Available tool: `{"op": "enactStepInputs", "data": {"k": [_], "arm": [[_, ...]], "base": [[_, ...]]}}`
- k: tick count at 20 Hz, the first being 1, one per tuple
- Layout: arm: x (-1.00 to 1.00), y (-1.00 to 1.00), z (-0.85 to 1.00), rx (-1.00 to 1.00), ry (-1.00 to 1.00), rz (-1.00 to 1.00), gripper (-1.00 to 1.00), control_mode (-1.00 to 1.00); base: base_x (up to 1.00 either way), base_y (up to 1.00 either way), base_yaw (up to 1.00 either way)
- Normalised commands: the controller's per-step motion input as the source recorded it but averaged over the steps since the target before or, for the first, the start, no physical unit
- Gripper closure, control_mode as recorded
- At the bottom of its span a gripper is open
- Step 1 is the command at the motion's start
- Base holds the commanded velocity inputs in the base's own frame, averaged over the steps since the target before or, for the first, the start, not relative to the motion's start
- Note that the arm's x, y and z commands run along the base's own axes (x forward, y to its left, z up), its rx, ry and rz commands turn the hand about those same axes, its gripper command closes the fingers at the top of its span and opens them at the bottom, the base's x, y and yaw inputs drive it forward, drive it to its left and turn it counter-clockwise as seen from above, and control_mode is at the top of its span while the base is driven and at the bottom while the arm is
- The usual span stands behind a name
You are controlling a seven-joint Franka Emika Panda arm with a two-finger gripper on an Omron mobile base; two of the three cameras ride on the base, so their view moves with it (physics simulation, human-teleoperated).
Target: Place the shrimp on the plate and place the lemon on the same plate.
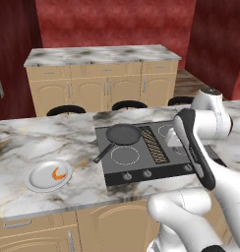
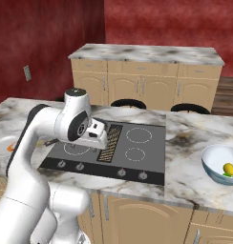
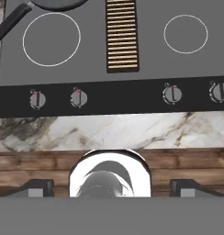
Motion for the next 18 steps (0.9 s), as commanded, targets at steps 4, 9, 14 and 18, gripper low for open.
{"op": "enactStepInputs", "data": {"k": [4, 9, 14, 18], "arm": [[-0.06, -0.85, 0.12, 0.0, 0.0, 0.0, -1.0, -1.0], [-0.05, -0.8, 0.08, -0.07, 0.0, 0.0, -1.0, -1.0], [-0.01, -0.82, 0.02, -0.05, 0.04, 0.0, -1.0, -1.0], [-0.04, -0.83, 0.0, 0.0, 0.03, 0.0, -1.0, -1.0]], "base": [[0.0, 0.0, 0.0], [0.0, 0.0, 0.0], [0.0, 0.0, 0.0], [0.0, 0.0, 0.0]]}}
